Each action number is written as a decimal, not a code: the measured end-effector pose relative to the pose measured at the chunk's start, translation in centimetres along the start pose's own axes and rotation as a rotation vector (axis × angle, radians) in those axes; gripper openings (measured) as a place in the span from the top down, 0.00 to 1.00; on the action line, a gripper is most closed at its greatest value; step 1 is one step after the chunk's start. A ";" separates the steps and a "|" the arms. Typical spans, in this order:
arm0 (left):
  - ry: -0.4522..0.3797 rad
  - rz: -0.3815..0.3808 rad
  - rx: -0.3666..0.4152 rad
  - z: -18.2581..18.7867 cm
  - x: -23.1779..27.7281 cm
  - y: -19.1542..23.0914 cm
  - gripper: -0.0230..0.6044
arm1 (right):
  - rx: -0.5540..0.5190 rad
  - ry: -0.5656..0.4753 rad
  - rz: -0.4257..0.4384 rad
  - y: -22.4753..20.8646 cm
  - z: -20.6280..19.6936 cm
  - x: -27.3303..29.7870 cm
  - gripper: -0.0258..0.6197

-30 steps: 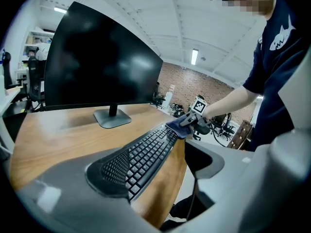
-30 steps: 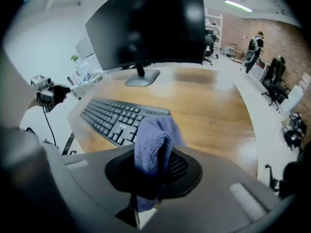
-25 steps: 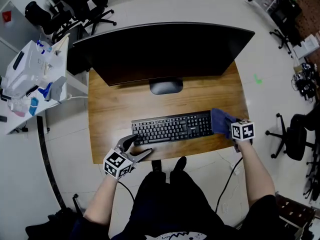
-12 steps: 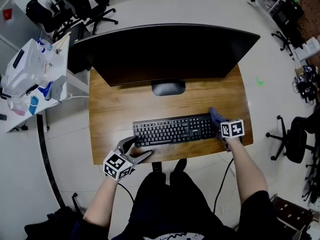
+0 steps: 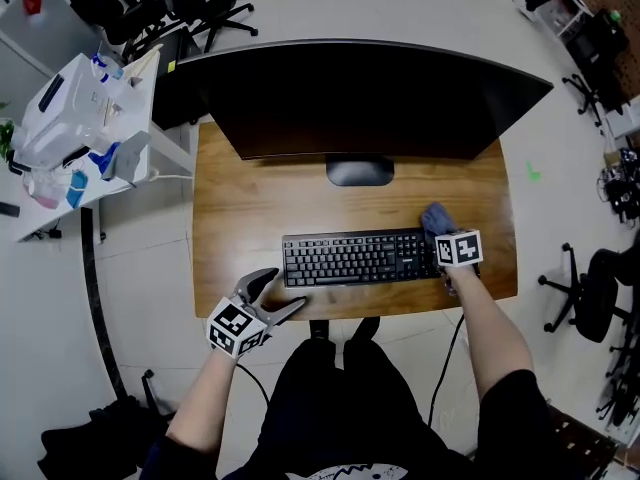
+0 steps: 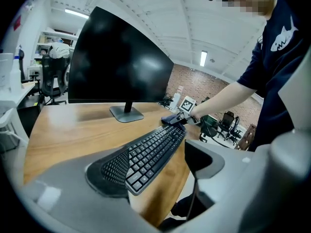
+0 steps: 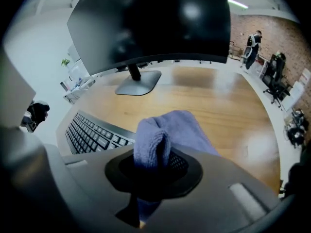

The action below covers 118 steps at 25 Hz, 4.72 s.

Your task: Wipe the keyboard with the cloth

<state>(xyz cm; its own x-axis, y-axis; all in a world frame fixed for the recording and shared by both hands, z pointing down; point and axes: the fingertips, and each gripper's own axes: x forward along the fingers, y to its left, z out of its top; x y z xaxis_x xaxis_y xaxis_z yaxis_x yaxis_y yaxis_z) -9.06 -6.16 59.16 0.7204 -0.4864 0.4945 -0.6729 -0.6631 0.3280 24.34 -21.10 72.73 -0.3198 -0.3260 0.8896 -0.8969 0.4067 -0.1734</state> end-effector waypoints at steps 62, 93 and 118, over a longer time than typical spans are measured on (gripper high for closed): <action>0.008 -0.035 0.010 -0.7 0.8 -1.2 0.41 | -1.328 0.211 0.386 24.3 -9.8 1.1 0.86; -0.001 -0.066 0.057 3.0 7.0 -7.0 0.41 | -0.674 0.152 0.088 0.8 -11.6 -6.4 0.86; -0.206 0.058 0.206 8.0 -5.4 -18.8 0.41 | -0.088 -0.724 0.423 18.2 -4.0 -30.9 0.86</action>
<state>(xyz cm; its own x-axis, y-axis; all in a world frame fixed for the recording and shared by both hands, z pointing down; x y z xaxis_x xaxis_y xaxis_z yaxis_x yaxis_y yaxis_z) 1.03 4.35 43.93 0.7146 -0.6183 0.3272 -0.6810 -0.7219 0.1232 19.10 -0.18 43.73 -0.7671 -0.5860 0.2611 -0.6402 0.6728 -0.3708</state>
